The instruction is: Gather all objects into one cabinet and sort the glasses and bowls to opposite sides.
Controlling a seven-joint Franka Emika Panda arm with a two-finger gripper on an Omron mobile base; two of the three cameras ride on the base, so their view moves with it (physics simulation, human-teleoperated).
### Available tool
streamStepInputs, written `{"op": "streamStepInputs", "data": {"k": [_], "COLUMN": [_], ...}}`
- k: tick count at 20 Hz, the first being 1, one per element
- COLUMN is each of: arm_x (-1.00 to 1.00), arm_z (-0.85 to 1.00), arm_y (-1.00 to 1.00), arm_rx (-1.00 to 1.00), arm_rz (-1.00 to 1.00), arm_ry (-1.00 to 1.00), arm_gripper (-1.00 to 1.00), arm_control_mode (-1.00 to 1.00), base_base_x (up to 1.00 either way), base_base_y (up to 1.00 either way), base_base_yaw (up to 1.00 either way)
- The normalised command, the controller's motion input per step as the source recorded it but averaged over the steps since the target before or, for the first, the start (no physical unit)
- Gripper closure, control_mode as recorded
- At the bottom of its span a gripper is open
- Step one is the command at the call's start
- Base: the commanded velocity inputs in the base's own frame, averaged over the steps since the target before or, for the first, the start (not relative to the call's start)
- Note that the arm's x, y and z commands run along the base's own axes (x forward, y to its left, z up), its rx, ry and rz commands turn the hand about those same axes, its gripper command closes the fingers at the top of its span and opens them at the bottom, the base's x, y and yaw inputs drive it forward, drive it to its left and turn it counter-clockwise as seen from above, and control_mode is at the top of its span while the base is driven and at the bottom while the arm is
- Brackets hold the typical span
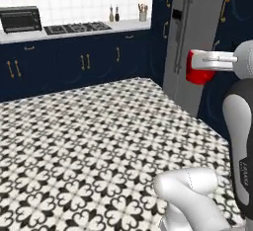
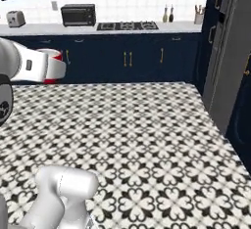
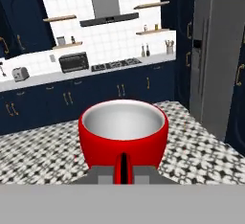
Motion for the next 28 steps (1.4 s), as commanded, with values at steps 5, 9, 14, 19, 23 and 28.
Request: {"op": "streamStepInputs", "data": {"k": [5,9,14,19,23,28], "arm_x": [0.00,0.00,0.00,0.00,0.00,0.00], "arm_z": [0.00,0.00,0.00,0.00,0.00,0.00], "arm_y": [0.00,0.00,0.00,0.00,0.00,0.00], "arm_rx": [0.00,0.00,0.00,0.00,0.00,0.00], "arm_rz": [0.00,0.00,0.00,0.00,0.00,0.00], "arm_ry": [0.00,0.00,0.00,0.00,0.00,0.00], "arm_gripper": [1.00,1.00,1.00,1.00,1.00,1.00], "arm_control_mode": [1.00,1.00,1.00,1.00,1.00,1.00], "base_base_x": [1.00,1.00,1.00,1.00,1.00,1.00], "base_base_y": [0.00,0.00,0.00,0.00,0.00,0.00], "base_base_yaw": [0.76,0.71,0.73,0.70,0.59,0.31]}}
